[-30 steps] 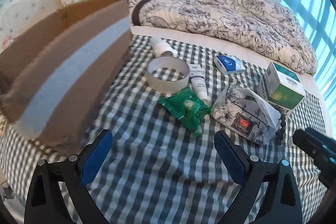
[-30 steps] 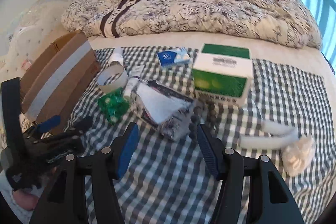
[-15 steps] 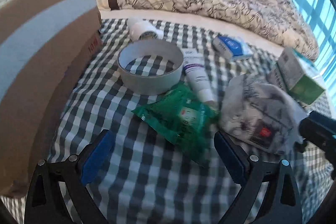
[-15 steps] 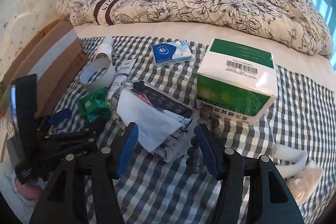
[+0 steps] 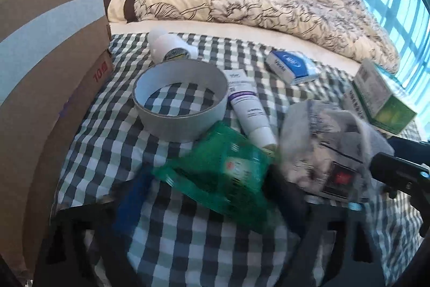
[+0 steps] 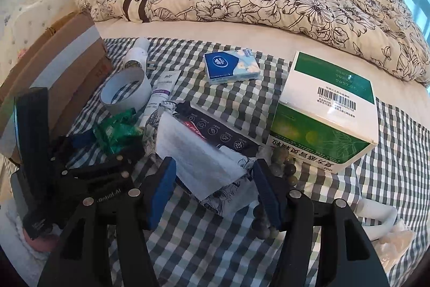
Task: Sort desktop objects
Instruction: 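Grasp the green packet with the left tool while the right tool grasps the floral tissue pack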
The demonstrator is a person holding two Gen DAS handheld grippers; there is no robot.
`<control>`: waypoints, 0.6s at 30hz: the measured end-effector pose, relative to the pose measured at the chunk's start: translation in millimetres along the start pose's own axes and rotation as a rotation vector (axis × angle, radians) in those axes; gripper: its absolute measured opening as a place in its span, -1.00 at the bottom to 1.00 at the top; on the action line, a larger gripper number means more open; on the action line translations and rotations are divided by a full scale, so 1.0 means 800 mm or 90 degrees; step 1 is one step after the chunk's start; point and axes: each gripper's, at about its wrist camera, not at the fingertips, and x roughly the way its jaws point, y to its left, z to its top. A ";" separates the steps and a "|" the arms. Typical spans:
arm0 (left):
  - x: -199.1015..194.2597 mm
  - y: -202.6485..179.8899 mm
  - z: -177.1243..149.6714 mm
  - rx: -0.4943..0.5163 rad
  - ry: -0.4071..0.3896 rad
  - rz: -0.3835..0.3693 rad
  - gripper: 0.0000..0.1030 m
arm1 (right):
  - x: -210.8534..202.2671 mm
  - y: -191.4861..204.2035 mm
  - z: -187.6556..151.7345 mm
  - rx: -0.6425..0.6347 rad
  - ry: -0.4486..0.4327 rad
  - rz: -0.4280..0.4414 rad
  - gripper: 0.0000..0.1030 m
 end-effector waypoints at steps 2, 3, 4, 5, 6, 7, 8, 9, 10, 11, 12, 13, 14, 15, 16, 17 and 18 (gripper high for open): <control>-0.005 -0.006 -0.003 0.015 -0.008 -0.012 -0.38 | 0.001 0.002 0.000 -0.003 0.003 -0.001 0.16; -0.009 -0.009 -0.005 0.021 -0.014 -0.016 -0.40 | 0.002 0.004 -0.001 -0.005 0.004 0.000 0.16; -0.012 -0.010 -0.006 0.024 -0.017 -0.027 -0.45 | 0.003 0.006 0.000 -0.009 0.005 -0.001 0.16; -0.015 -0.010 -0.008 0.023 -0.018 -0.037 -0.45 | 0.005 0.008 0.000 -0.012 0.006 -0.003 0.18; -0.018 -0.009 -0.010 0.017 -0.019 -0.042 -0.46 | 0.007 0.010 0.001 -0.016 0.007 -0.003 0.21; -0.020 -0.006 -0.011 0.010 -0.021 -0.043 -0.46 | 0.011 0.014 0.003 -0.026 0.012 -0.001 0.32; -0.022 -0.003 -0.011 0.003 -0.020 -0.045 -0.46 | 0.014 0.018 0.003 -0.038 0.018 -0.001 0.40; -0.022 0.000 -0.011 -0.004 -0.018 -0.048 -0.46 | 0.017 0.023 0.004 -0.050 0.021 -0.007 0.41; -0.023 0.005 -0.011 -0.012 -0.018 -0.048 -0.46 | 0.020 0.029 0.005 -0.065 0.020 -0.016 0.43; -0.024 0.009 -0.012 -0.020 -0.019 -0.046 -0.47 | 0.025 0.035 0.006 -0.080 0.022 -0.021 0.48; -0.025 0.013 -0.012 -0.027 -0.018 -0.046 -0.47 | 0.030 0.040 0.006 -0.093 0.022 -0.025 0.48; -0.026 0.016 -0.012 -0.033 -0.017 -0.046 -0.47 | 0.036 0.044 0.007 -0.101 0.020 -0.037 0.48; -0.027 0.017 -0.013 -0.037 -0.017 -0.045 -0.47 | 0.045 0.047 0.007 -0.108 0.026 -0.053 0.50; -0.027 0.019 -0.014 -0.039 -0.015 -0.046 -0.47 | 0.052 0.049 0.008 -0.113 0.032 -0.062 0.50; -0.028 0.020 -0.014 -0.039 -0.015 -0.044 -0.47 | 0.058 0.050 0.009 -0.115 0.034 -0.073 0.50; -0.028 0.021 -0.015 -0.040 -0.015 -0.042 -0.47 | 0.062 0.052 0.009 -0.116 0.034 -0.078 0.50; -0.029 0.023 -0.016 -0.043 -0.014 -0.041 -0.47 | 0.066 0.053 0.009 -0.119 0.033 -0.084 0.49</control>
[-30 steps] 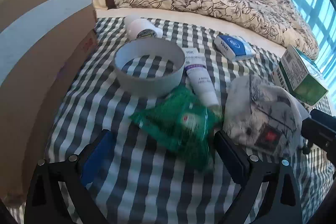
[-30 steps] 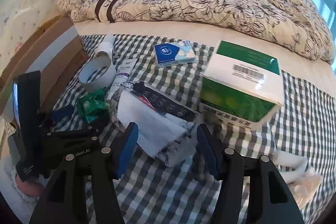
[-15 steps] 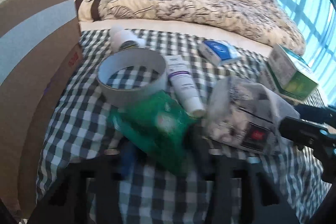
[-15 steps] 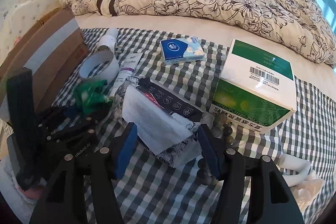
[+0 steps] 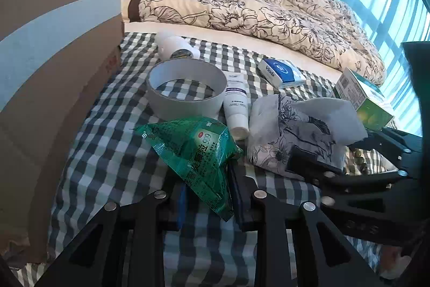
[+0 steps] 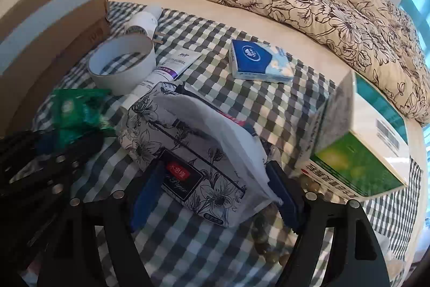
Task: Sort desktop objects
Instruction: 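Grasp the green packet with the left tool while the right tool grasps the floral tissue pack, then carry the green packet and the tissue pack over the cardboard box with both tools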
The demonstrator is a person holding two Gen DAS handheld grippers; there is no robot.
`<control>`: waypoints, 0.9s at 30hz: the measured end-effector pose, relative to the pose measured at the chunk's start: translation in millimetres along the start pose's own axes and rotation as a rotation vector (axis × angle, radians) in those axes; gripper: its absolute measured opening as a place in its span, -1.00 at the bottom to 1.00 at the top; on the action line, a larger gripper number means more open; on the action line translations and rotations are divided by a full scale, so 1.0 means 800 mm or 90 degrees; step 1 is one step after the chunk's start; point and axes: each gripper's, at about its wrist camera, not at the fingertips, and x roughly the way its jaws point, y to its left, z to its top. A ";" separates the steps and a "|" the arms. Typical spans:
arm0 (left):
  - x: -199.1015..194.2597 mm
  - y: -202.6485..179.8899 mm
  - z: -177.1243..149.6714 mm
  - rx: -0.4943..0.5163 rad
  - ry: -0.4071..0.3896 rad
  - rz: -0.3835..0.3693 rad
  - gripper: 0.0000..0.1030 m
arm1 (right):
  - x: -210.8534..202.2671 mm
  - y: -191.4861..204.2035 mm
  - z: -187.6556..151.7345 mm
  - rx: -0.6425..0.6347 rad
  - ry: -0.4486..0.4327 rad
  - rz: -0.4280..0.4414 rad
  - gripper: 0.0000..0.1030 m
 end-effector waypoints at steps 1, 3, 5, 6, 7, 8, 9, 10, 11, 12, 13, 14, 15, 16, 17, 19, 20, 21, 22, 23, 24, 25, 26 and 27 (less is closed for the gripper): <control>0.000 0.002 0.000 -0.003 0.001 0.002 -0.47 | 0.002 0.001 0.000 -0.003 -0.005 -0.009 0.48; -0.001 0.005 -0.001 -0.010 0.003 0.005 -0.47 | 0.002 0.005 -0.001 -0.011 -0.012 -0.025 0.30; -0.003 0.009 -0.001 -0.016 0.003 0.014 -0.47 | -0.003 0.004 -0.001 -0.011 -0.017 -0.046 -0.20; -0.004 0.010 -0.002 -0.018 0.002 0.016 -0.47 | -0.005 0.001 -0.002 -0.009 -0.019 -0.057 -0.39; -0.005 0.011 -0.002 -0.018 0.000 0.019 -0.46 | -0.008 -0.003 -0.002 -0.005 -0.017 -0.072 -0.75; -0.008 0.011 -0.003 -0.019 -0.002 0.022 -0.46 | -0.010 -0.008 -0.002 -0.001 -0.016 -0.082 -0.93; -0.010 0.011 -0.004 -0.018 -0.003 0.024 -0.46 | -0.013 -0.013 -0.002 0.004 -0.019 -0.080 -0.94; -0.013 0.011 -0.006 -0.017 -0.005 0.026 -0.46 | -0.021 -0.019 -0.004 0.016 -0.026 -0.067 -0.99; -0.016 0.011 -0.007 -0.017 -0.008 0.028 -0.46 | -0.028 -0.022 -0.007 0.021 -0.033 -0.063 -0.99; -0.019 0.011 -0.008 -0.016 -0.009 0.028 -0.46 | -0.040 -0.024 -0.010 0.024 -0.043 -0.066 -0.99; -0.022 0.010 -0.009 -0.016 -0.010 0.031 -0.46 | -0.050 -0.023 -0.012 0.023 -0.053 -0.067 -0.99; -0.025 0.010 -0.011 -0.015 -0.012 0.034 -0.46 | -0.058 -0.023 -0.014 0.025 -0.060 -0.065 -0.99; -0.028 0.009 -0.012 -0.015 -0.013 0.034 -0.46 | -0.069 -0.025 -0.017 0.032 -0.068 -0.057 -0.99; -0.032 0.009 -0.013 -0.015 -0.015 0.035 -0.46 | -0.078 -0.025 -0.021 0.040 -0.072 -0.052 -0.99; -0.037 0.008 -0.015 -0.014 -0.019 0.035 -0.46 | -0.085 -0.027 -0.022 0.045 -0.077 -0.050 -0.99; -0.045 0.006 -0.016 -0.010 -0.025 0.036 -0.46 | -0.102 -0.031 -0.027 0.053 -0.089 -0.044 -0.99; -0.050 0.004 -0.017 -0.007 -0.031 0.037 -0.46 | -0.109 -0.033 -0.029 0.054 -0.093 -0.040 -0.99; -0.055 0.003 -0.018 -0.005 -0.035 0.037 -0.46 | -0.118 -0.033 -0.031 0.056 -0.098 -0.037 -0.99; -0.059 0.002 -0.018 -0.003 -0.039 0.036 -0.46 | -0.124 -0.033 -0.035 0.057 -0.101 -0.032 -0.99; -0.064 0.001 -0.018 0.000 -0.043 0.037 -0.46 | -0.130 -0.034 -0.038 0.059 -0.103 -0.028 -0.99; -0.068 0.001 -0.019 0.001 -0.047 0.038 -0.46 | -0.138 -0.032 -0.043 0.060 -0.102 -0.017 -0.99; -0.071 0.001 -0.019 0.003 -0.049 0.037 -0.46 | -0.143 -0.030 -0.047 0.059 -0.099 -0.005 -0.99; -0.075 0.001 -0.020 0.004 -0.051 0.037 -0.46 | -0.147 -0.028 -0.053 0.056 -0.095 0.005 -0.99; -0.079 0.001 -0.021 0.005 -0.055 0.037 -0.46 | -0.151 -0.024 -0.059 0.050 -0.086 0.025 -0.99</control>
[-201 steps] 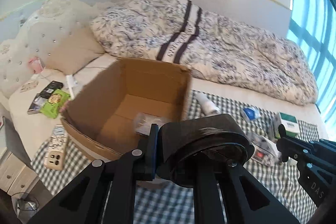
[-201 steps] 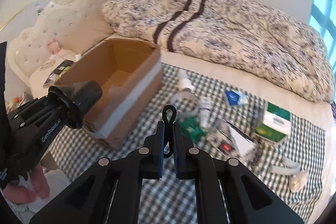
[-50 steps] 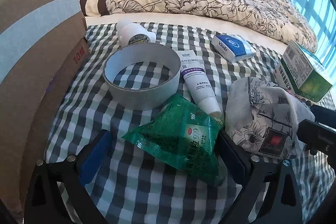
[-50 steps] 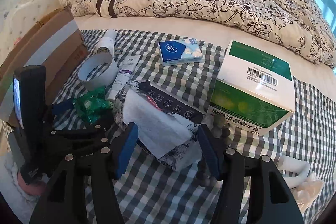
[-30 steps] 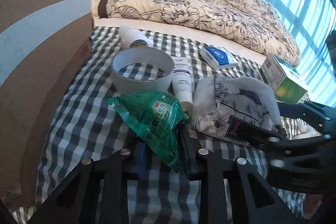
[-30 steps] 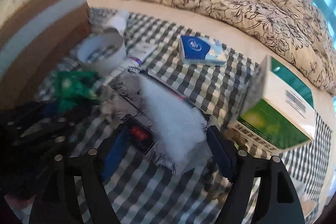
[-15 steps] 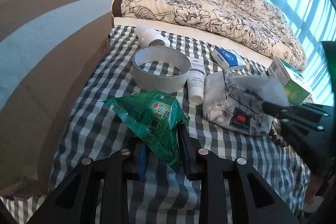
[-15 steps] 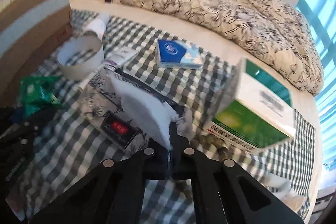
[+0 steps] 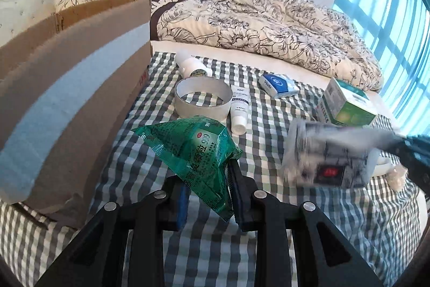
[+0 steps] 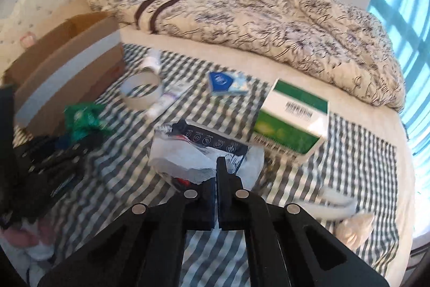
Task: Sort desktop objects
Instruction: 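Carry the green packet and the tissue pack over the cardboard box with both tools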
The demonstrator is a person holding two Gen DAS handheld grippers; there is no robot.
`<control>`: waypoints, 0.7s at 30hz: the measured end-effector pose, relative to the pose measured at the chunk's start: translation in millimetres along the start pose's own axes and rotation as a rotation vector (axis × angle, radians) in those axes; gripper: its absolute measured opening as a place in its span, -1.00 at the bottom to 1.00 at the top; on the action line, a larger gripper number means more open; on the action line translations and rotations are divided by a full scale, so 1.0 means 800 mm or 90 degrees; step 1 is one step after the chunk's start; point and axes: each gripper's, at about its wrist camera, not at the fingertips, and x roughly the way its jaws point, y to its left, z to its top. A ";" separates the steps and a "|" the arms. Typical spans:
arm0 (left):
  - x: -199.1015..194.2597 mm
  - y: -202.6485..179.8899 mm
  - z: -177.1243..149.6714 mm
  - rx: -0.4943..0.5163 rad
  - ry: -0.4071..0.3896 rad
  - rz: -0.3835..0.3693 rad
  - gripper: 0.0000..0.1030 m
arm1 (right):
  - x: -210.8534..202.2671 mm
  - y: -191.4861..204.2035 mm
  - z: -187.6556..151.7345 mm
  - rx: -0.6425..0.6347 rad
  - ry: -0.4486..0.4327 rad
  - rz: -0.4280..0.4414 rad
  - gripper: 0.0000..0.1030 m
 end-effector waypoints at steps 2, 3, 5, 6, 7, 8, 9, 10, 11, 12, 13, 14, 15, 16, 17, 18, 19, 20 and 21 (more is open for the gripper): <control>-0.008 0.002 -0.001 0.000 -0.006 -0.002 -0.46 | -0.002 0.005 -0.012 -0.007 0.017 0.029 -0.95; -0.011 0.003 -0.001 -0.002 -0.009 -0.002 -0.46 | -0.002 0.008 -0.019 -0.009 0.029 0.042 -0.87; -0.016 0.006 -0.002 -0.006 -0.013 -0.004 -0.46 | -0.001 0.008 -0.027 -0.004 0.039 0.038 0.17; -0.018 0.007 -0.002 -0.007 -0.015 -0.005 -0.46 | -0.002 0.006 -0.029 0.001 0.039 0.027 0.42; -0.018 0.008 -0.002 -0.008 -0.014 -0.005 -0.46 | -0.003 0.004 -0.029 0.007 0.033 0.018 0.53; -0.018 0.010 -0.002 -0.009 -0.013 -0.004 -0.46 | -0.004 0.002 -0.028 0.008 0.033 0.021 0.53; -0.018 0.011 -0.002 -0.011 -0.011 -0.003 -0.46 | -0.002 0.001 -0.025 0.005 0.039 0.029 0.53; -0.017 0.012 -0.003 -0.012 -0.008 -0.003 -0.46 | 0.002 0.001 -0.023 -0.002 0.044 0.032 0.53; -0.016 0.013 -0.003 -0.013 -0.006 -0.003 -0.46 | 0.008 0.004 -0.020 -0.014 0.049 0.029 0.53; -0.015 0.014 -0.004 -0.013 -0.003 -0.002 -0.46 | 0.015 0.006 -0.018 -0.028 0.056 0.029 0.53; -0.015 0.015 -0.004 -0.013 -0.001 -0.001 -0.46 | 0.025 0.013 -0.016 -0.047 0.065 0.030 0.53; -0.014 0.016 -0.005 -0.013 0.002 0.000 -0.46 | 0.035 0.020 -0.015 -0.068 0.074 0.032 0.53; -0.013 0.017 -0.006 -0.013 0.005 0.001 -0.46 | 0.045 0.028 -0.014 -0.090 0.088 0.042 0.52; -0.012 0.018 -0.007 -0.013 0.006 0.004 -0.46 | 0.058 0.038 -0.014 -0.116 0.107 0.059 0.52; -0.011 0.019 -0.008 -0.014 0.008 0.006 -0.46 | 0.071 0.047 -0.016 -0.136 0.130 0.079 0.52; -0.010 0.020 -0.009 -0.015 0.011 0.007 -0.46 | 0.082 0.056 -0.018 -0.151 0.146 0.087 0.52; -0.008 0.021 -0.009 -0.017 0.015 0.009 -0.47 | 0.095 0.064 -0.022 -0.164 0.159 0.082 0.52; -0.007 0.022 -0.010 -0.018 0.018 0.012 -0.46 | 0.102 0.069 -0.024 -0.172 0.162 0.062 0.47; -0.005 0.023 -0.010 -0.020 0.021 0.015 -0.46 | 0.109 0.077 -0.026 -0.182 0.158 0.026 0.36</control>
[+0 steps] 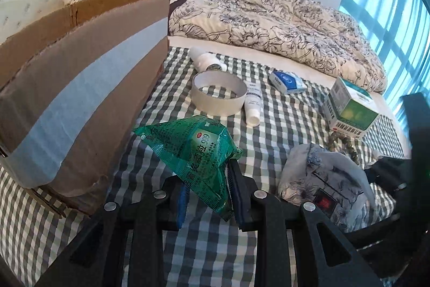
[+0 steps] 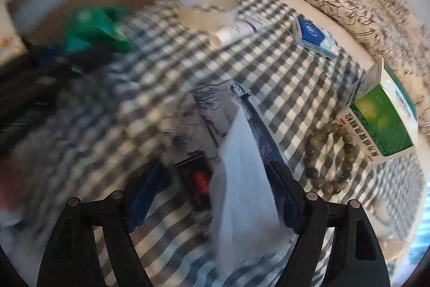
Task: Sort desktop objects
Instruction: 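Carry the green packet and the tissue pack over the cardboard box with both tools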
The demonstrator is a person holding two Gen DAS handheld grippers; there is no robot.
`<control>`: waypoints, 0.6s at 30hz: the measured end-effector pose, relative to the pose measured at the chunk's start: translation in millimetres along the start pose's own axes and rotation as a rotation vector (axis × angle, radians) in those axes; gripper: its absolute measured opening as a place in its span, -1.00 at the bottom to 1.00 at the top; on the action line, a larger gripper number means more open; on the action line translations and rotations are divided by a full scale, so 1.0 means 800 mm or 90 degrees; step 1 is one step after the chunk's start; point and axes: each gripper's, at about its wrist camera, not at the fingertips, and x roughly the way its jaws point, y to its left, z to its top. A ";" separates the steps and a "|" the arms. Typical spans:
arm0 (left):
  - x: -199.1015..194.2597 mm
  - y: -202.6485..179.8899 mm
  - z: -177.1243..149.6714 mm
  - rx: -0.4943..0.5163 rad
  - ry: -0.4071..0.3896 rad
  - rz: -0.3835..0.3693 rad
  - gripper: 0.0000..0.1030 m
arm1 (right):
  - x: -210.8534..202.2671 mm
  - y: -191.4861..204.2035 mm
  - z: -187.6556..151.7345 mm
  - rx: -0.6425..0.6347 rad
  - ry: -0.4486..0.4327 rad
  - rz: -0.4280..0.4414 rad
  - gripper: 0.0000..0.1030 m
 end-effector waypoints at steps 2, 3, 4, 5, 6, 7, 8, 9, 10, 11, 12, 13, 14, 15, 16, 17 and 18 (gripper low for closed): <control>0.003 0.002 -0.001 -0.002 0.005 0.003 -0.46 | 0.000 0.005 0.000 0.003 -0.001 0.003 -0.11; 0.004 0.002 -0.001 -0.003 0.008 0.003 -0.46 | -0.005 0.007 -0.001 0.010 -0.006 0.006 -0.21; 0.005 0.003 -0.002 -0.004 0.010 0.005 -0.46 | -0.011 0.007 -0.002 0.025 -0.010 0.009 -0.29; 0.006 0.003 -0.002 -0.004 0.012 0.007 -0.46 | -0.015 0.005 -0.002 0.040 -0.012 0.011 -0.39; 0.007 0.002 -0.002 -0.004 0.014 0.007 -0.46 | -0.023 0.002 -0.004 0.060 -0.015 0.017 -0.43; 0.006 0.002 -0.002 -0.003 0.014 0.007 -0.46 | -0.030 0.002 -0.005 0.065 -0.021 0.019 -0.49; 0.005 0.001 -0.003 -0.001 0.012 0.006 -0.46 | -0.039 0.005 -0.004 0.064 -0.031 0.016 -0.52; 0.002 0.000 -0.003 0.000 0.009 0.006 -0.46 | -0.049 0.007 -0.004 0.061 -0.043 0.004 -0.54; 0.000 -0.001 -0.003 0.001 0.007 0.005 -0.46 | -0.058 0.009 -0.005 0.062 -0.050 -0.012 -0.55; -0.003 -0.002 -0.003 0.002 0.005 0.004 -0.46 | -0.068 0.009 -0.006 0.066 -0.060 -0.024 -0.55; -0.007 -0.003 -0.002 0.003 0.003 0.004 -0.46 | -0.080 0.006 -0.005 0.076 -0.074 -0.021 -0.55; -0.011 -0.005 -0.002 0.006 -0.001 0.006 -0.46 | -0.091 0.001 -0.005 0.089 -0.085 -0.010 -0.55; -0.016 -0.007 -0.001 0.008 -0.005 0.011 -0.46 | -0.099 -0.002 -0.005 0.100 -0.093 -0.003 -0.55; -0.020 -0.008 0.000 0.010 -0.008 0.014 -0.46 | -0.110 -0.006 -0.006 0.114 -0.103 0.000 -0.55; -0.027 -0.011 0.001 0.012 -0.013 0.015 -0.46 | -0.118 -0.009 -0.007 0.122 -0.109 -0.001 -0.55; -0.034 -0.012 0.003 0.013 -0.018 0.014 -0.46 | -0.126 -0.012 -0.007 0.130 -0.118 -0.002 -0.55; -0.039 -0.014 0.004 0.014 -0.021 0.016 -0.46 | -0.129 -0.015 -0.005 0.135 -0.120 -0.001 -0.55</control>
